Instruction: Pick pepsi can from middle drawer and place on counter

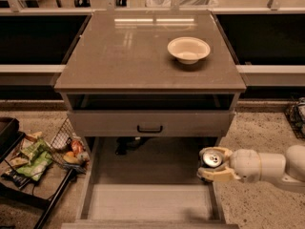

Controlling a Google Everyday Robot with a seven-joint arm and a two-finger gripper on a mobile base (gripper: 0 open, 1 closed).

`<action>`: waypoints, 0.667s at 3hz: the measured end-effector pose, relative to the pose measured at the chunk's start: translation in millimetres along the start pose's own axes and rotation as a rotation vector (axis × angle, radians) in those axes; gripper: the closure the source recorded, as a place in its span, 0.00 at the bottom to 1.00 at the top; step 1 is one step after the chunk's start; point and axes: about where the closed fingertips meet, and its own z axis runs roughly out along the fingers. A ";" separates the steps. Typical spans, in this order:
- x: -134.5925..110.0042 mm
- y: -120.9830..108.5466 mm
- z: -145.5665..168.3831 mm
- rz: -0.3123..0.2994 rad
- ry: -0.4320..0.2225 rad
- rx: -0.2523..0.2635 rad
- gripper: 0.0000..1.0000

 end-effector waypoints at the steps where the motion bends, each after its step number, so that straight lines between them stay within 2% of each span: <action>1: -114.3 -7.7 -24.8 -0.008 -0.098 -0.018 1.00; 2: -198.7 -21.4 -24.9 -0.052 -0.143 -0.049 1.00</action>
Offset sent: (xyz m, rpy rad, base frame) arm 0.0741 0.0136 0.2957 0.1808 -0.1318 0.0766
